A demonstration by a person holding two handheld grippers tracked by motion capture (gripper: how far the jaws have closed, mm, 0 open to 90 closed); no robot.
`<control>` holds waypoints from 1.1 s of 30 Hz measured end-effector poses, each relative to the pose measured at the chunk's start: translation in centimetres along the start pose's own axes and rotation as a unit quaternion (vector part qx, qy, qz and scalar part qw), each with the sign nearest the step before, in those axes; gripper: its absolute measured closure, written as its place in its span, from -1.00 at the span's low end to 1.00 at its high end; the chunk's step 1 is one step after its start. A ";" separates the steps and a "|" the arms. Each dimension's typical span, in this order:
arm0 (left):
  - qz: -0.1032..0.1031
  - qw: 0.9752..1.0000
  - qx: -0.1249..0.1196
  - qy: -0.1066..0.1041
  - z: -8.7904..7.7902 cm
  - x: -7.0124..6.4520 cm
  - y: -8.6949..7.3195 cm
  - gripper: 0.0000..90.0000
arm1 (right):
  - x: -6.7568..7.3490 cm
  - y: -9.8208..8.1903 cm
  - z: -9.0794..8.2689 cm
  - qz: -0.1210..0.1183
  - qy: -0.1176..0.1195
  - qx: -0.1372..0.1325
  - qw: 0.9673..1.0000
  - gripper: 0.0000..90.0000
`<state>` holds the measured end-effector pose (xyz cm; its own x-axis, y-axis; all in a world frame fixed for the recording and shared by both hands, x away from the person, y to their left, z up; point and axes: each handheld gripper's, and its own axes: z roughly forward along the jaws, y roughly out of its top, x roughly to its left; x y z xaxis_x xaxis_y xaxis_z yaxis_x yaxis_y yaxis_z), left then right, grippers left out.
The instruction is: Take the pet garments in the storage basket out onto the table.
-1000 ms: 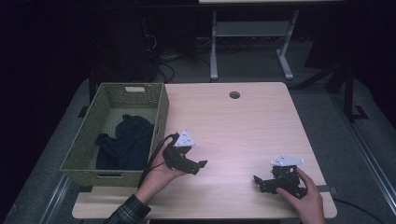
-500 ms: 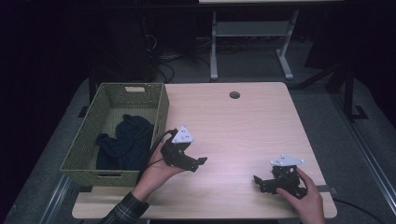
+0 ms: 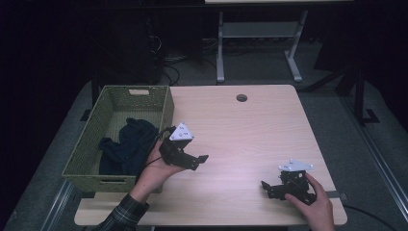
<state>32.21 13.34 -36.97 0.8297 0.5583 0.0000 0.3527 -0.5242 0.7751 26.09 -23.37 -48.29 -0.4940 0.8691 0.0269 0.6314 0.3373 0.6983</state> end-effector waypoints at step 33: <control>-0.019 1.000 -0.010 0.005 -4.1 3.5 -0.4 -0.69 | 0.0 -0.1 0.0 -0.002 0.003 0.000 1.000 -0.99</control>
<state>33.20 18.17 -34.72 0.8117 0.5836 -0.0245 0.3752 -0.4889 0.7875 26.04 -23.43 -48.29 -0.5002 0.8655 0.0282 0.6290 0.3408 0.6987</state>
